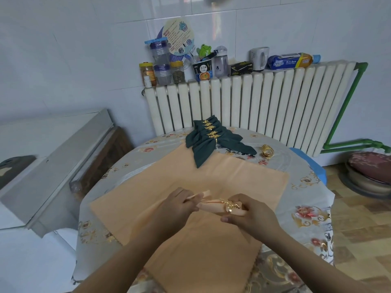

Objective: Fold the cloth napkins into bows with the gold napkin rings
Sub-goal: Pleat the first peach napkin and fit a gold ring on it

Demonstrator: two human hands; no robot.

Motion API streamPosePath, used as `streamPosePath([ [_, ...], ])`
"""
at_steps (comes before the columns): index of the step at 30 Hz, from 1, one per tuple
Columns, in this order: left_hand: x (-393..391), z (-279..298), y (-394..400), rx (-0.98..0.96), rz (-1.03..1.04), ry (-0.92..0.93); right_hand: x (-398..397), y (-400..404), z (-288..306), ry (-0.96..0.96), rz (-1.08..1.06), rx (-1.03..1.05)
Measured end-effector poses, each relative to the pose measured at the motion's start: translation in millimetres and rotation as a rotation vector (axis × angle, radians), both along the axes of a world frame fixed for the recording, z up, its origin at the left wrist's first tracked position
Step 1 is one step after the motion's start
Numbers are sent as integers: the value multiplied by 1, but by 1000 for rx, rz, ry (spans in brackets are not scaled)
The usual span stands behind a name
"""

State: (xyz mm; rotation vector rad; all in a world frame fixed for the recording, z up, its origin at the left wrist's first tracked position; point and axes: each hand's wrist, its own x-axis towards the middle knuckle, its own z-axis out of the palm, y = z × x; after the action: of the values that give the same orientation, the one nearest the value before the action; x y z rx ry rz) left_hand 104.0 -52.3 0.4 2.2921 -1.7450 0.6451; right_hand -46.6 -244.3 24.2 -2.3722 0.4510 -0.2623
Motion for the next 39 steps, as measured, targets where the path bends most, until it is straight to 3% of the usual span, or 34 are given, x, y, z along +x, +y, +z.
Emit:
streamPosePath([
  [5, -6, -1, -5, 20, 2, -61, 4, 5, -8, 90, 13, -485],
  [7, -7, -3, -6, 10, -15, -47, 8, 5, -12, 141, 19, -541],
  [11, -14, -5, -10, 18, -26, -22, 15, 6, -18, 118, 61, -126],
  [13, -15, -4, -11, 22, -26, -4, 15, 8, -20, 103, 67, -31],
  [19, -16, -9, -10, -48, -58, 109, 20, 14, -22, 85, 44, -119],
  [26, -17, -27, -5, -120, -88, 434, 30, 5, -34, 128, 114, 97],
  [30, -22, -34, 2, -86, -158, 443, 34, -6, -38, 264, 281, 228],
  [34, -23, -40, 5, -74, -132, 303, 40, -11, -37, 295, 342, 248],
  [37, -24, -48, 3, -68, -35, 361, 40, -8, -43, 274, 337, 201],
  [39, -24, -43, -2, 36, 74, 451, 37, -6, -48, 211, 314, 168],
])
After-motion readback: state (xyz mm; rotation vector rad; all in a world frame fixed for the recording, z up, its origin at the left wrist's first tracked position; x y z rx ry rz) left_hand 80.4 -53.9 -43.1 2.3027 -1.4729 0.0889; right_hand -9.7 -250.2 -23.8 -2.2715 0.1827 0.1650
